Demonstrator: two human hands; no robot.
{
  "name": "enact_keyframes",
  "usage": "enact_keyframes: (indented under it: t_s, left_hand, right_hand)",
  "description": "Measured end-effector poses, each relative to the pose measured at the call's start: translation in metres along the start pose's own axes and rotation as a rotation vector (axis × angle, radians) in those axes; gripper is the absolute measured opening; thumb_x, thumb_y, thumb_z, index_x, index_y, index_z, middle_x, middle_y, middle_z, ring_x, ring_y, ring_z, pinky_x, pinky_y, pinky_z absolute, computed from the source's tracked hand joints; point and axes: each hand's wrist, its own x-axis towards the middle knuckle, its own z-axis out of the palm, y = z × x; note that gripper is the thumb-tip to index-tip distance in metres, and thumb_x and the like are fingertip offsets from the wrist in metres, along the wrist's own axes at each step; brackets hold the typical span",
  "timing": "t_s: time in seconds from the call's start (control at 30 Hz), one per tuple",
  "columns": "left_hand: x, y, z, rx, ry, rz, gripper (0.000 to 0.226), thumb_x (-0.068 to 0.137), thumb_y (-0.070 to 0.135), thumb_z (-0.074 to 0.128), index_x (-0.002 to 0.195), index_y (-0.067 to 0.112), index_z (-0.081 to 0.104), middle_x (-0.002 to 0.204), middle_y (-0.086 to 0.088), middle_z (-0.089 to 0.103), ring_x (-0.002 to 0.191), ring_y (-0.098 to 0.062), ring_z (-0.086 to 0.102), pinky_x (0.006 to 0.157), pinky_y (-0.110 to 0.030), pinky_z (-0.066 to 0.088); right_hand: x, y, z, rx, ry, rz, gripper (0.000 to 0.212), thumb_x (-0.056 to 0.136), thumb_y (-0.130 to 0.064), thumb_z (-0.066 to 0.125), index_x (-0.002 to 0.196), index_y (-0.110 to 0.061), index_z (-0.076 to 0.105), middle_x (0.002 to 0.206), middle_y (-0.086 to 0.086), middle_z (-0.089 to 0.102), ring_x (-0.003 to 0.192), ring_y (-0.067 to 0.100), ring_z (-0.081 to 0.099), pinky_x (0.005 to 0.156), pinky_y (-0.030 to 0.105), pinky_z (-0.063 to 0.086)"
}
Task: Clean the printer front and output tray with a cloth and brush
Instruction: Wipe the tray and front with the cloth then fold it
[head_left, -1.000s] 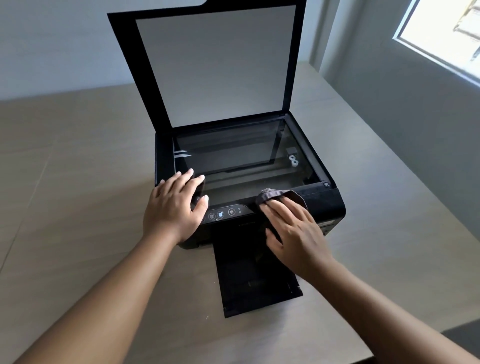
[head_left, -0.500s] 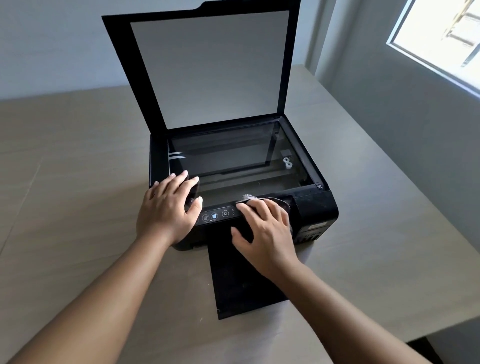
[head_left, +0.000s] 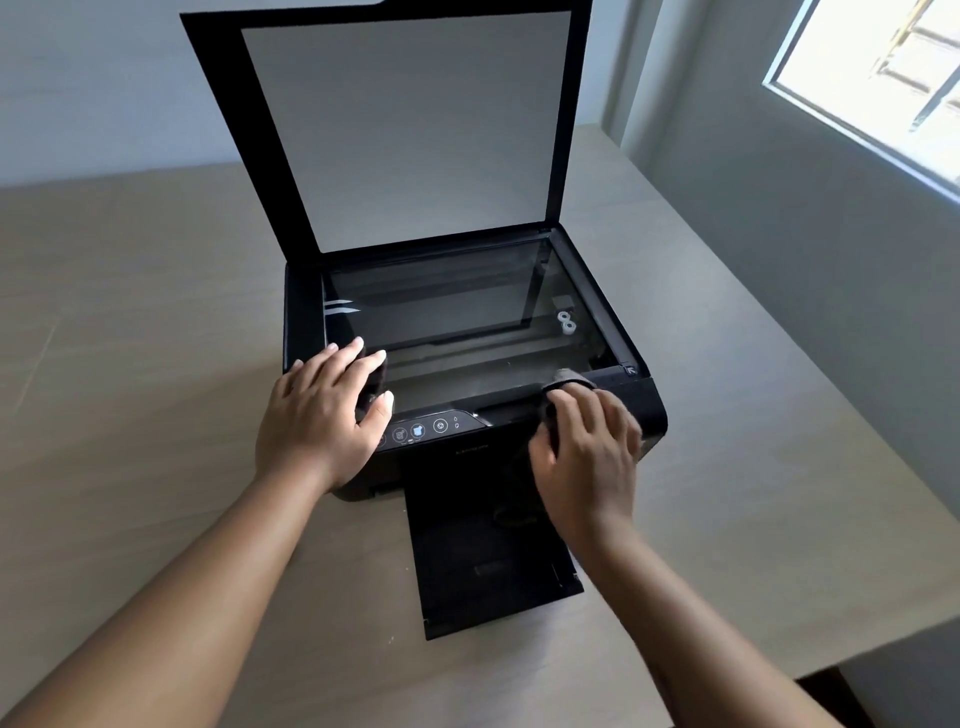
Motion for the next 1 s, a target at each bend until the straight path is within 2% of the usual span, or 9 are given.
enact_keyframes:
  t_s: [0.1, 0.23, 0.37, 0.43, 0.53, 0.7, 0.83, 0.9, 1.0]
  left_hand:
    - [-0.001, 0.001, 0.000, -0.003, 0.004, 0.002, 0.058, 0.087, 0.056, 0.029, 0.139, 0.036, 0.045, 0.152, 0.006, 0.040, 0.141, -0.019, 0.032, 0.114, -0.043, 0.023]
    - [0.000, 0.001, -0.001, -0.011, 0.006, 0.007, 0.058, 0.087, 0.055, 0.030, 0.138, 0.035, 0.046, 0.151, 0.005, 0.041, 0.141, -0.020, 0.033, 0.114, -0.044, 0.023]
    - [0.000, 0.001, -0.001, -0.011, 0.005, 0.003, 0.057, 0.087, 0.055, 0.030, 0.139, 0.035, 0.045, 0.151, 0.006, 0.040, 0.141, -0.019, 0.033, 0.114, -0.044, 0.023]
    - [0.000, 0.001, -0.001, -0.009, -0.001, 0.003, 0.057, 0.087, 0.055, 0.029, 0.139, 0.036, 0.045, 0.152, 0.006, 0.040, 0.141, -0.019, 0.032, 0.114, -0.043, 0.022]
    - [-0.001, 0.000, -0.001, -0.003, -0.005, 0.003, 0.058, 0.087, 0.055, 0.029, 0.139, 0.036, 0.044, 0.152, 0.006, 0.039, 0.142, -0.019, 0.031, 0.114, -0.044, 0.022]
    - [0.000, 0.001, -0.001, -0.009, 0.007, 0.009, 0.058, 0.087, 0.055, 0.030, 0.138, 0.034, 0.047, 0.151, 0.004, 0.042, 0.140, -0.021, 0.034, 0.113, -0.045, 0.025]
    - [0.000, 0.001, 0.000, -0.010, -0.001, 0.001, 0.058, 0.086, 0.055, 0.030, 0.138, 0.035, 0.046, 0.151, 0.006, 0.040, 0.141, -0.020, 0.033, 0.114, -0.044, 0.023]
    - [-0.001, 0.001, 0.000, -0.009, -0.006, -0.003, 0.059, 0.086, 0.056, 0.029, 0.139, 0.036, 0.045, 0.152, 0.007, 0.040, 0.141, -0.019, 0.032, 0.114, -0.043, 0.021]
    - [-0.001, 0.001, -0.001, -0.012, -0.010, -0.001, 0.059, 0.086, 0.056, 0.028, 0.138, 0.036, 0.045, 0.152, 0.006, 0.040, 0.141, -0.020, 0.032, 0.114, -0.043, 0.022]
  right_hand:
    - [0.005, 0.002, -0.005, -0.067, -0.071, -0.215, 0.021, 0.080, -0.027, 0.059, 0.100, -0.023, 0.063, 0.114, -0.006, 0.062, 0.112, 0.020, 0.055, 0.102, 0.038, 0.034]
    - [0.006, 0.030, -0.007, -0.120, -0.060, -0.106, 0.033, 0.082, -0.025, 0.065, 0.113, -0.019, 0.061, 0.124, -0.001, 0.059, 0.123, 0.024, 0.050, 0.111, 0.044, 0.029]
    - [-0.015, -0.002, 0.009, -0.030, -0.129, -0.076, 0.052, 0.089, -0.028, 0.052, 0.139, -0.013, 0.047, 0.146, 0.009, 0.042, 0.145, 0.035, 0.020, 0.118, 0.047, 0.018]
    - [-0.012, -0.011, 0.008, 0.009, -0.202, -0.195, 0.054, 0.089, -0.025, 0.051, 0.142, -0.015, 0.043, 0.149, 0.006, 0.040, 0.147, 0.033, 0.015, 0.119, 0.049, 0.018]
    - [0.000, 0.001, 0.001, 0.012, -0.280, -0.391, 0.060, 0.082, -0.008, 0.046, 0.142, -0.014, 0.044, 0.146, 0.004, 0.044, 0.144, 0.029, 0.026, 0.116, 0.047, 0.026]
    - [-0.003, 0.037, -0.036, 0.187, 0.024, -0.002, 0.055, 0.077, 0.009, 0.052, 0.131, 0.001, 0.053, 0.134, 0.017, 0.055, 0.121, 0.032, 0.045, 0.102, 0.034, 0.038]
    - [0.009, 0.044, -0.027, 0.072, -0.093, 0.097, 0.053, 0.085, -0.015, 0.038, 0.135, -0.002, 0.051, 0.143, 0.014, 0.049, 0.136, 0.032, 0.037, 0.111, 0.045, 0.035]
    - [0.014, 0.038, -0.014, 0.080, -0.196, -0.013, 0.056, 0.087, -0.025, 0.035, 0.136, -0.004, 0.051, 0.146, 0.011, 0.046, 0.143, 0.028, 0.029, 0.116, 0.044, 0.027]
    - [0.017, 0.057, -0.018, 0.035, -0.269, -0.275, 0.053, 0.092, -0.032, 0.043, 0.139, -0.008, 0.049, 0.147, 0.005, 0.045, 0.145, 0.022, 0.026, 0.114, 0.043, 0.031]
